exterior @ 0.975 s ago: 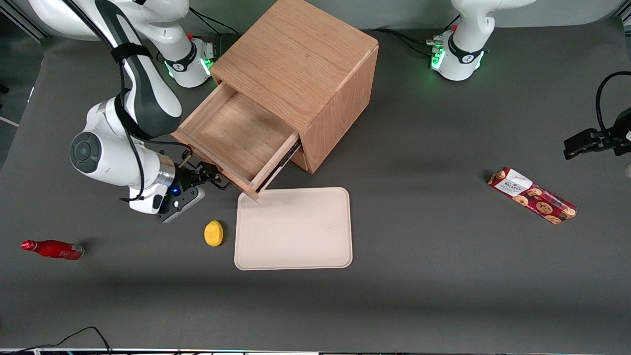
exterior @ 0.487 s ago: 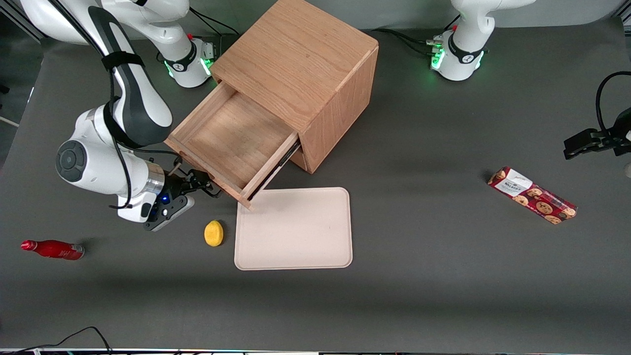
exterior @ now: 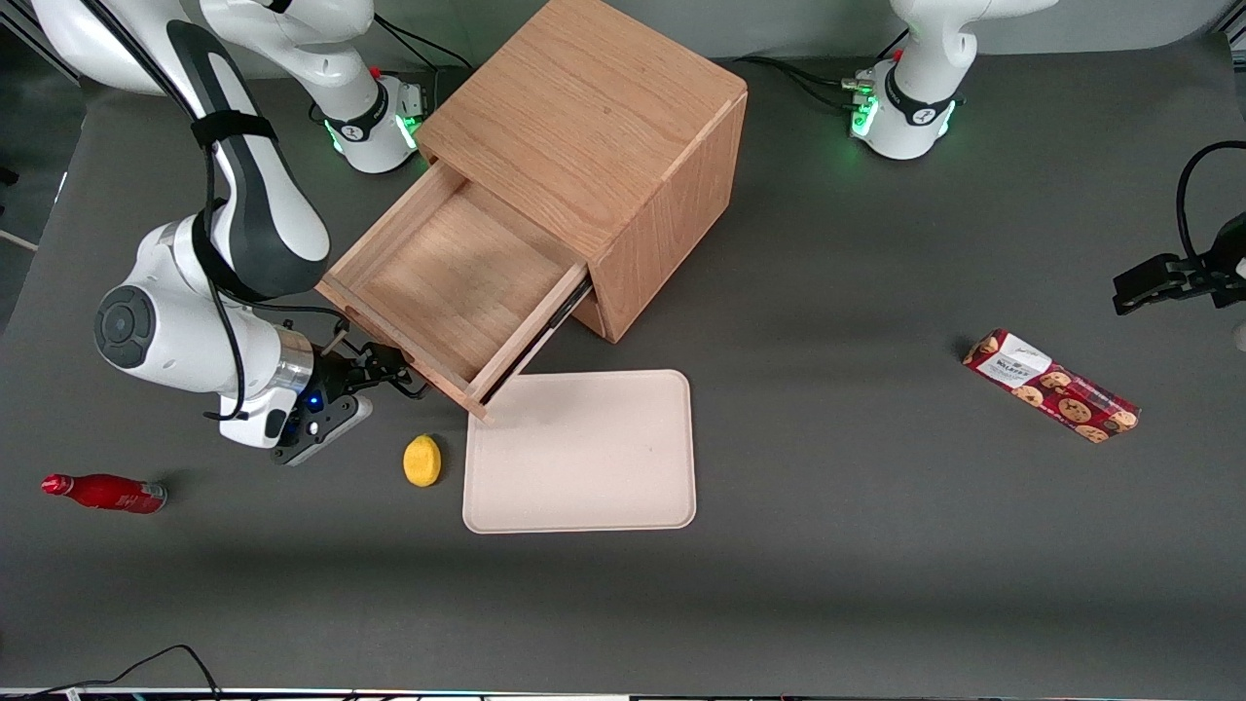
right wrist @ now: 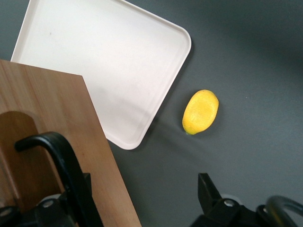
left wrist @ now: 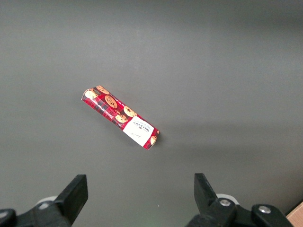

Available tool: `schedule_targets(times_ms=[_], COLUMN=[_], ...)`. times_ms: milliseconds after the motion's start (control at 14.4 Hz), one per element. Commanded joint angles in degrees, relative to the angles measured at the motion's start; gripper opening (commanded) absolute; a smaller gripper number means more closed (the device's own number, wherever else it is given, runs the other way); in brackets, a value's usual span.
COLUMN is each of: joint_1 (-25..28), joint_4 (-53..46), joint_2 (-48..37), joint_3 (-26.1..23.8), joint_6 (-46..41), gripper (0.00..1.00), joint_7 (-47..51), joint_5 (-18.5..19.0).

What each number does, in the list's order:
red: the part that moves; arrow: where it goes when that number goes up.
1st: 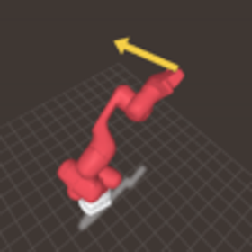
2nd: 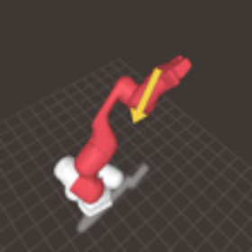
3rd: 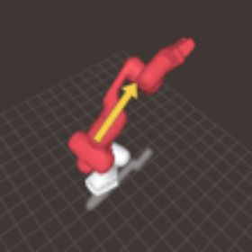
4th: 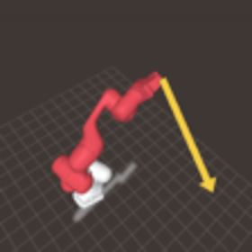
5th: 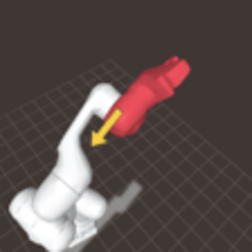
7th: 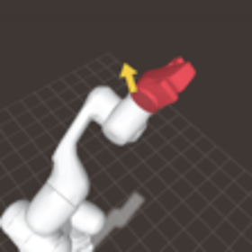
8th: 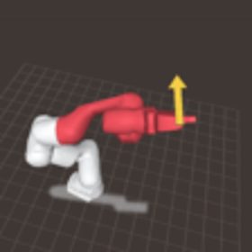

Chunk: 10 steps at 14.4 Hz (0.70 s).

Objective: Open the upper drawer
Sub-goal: 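Pull the handle with the right gripper, sliding the drawer out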

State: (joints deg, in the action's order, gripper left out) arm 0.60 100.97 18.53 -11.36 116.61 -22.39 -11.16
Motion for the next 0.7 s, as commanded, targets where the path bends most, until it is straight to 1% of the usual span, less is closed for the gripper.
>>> schedule_targets(times_ms=[0, 487, 627], joint_1=[0.5, 0.5, 0.4], joint_4=[-3.7, -3.7, -3.7], joint_2=[-0.3, -0.3, -0.5], joint_3=[1.1, 1.1, 1.1], joint_6=[-2.3, -2.3, -2.3], gripper=[1.00, 1.00, 1.00], joint_7=[-0.5, -0.5, -0.4], joint_5=[-0.7, -0.7, 0.0])
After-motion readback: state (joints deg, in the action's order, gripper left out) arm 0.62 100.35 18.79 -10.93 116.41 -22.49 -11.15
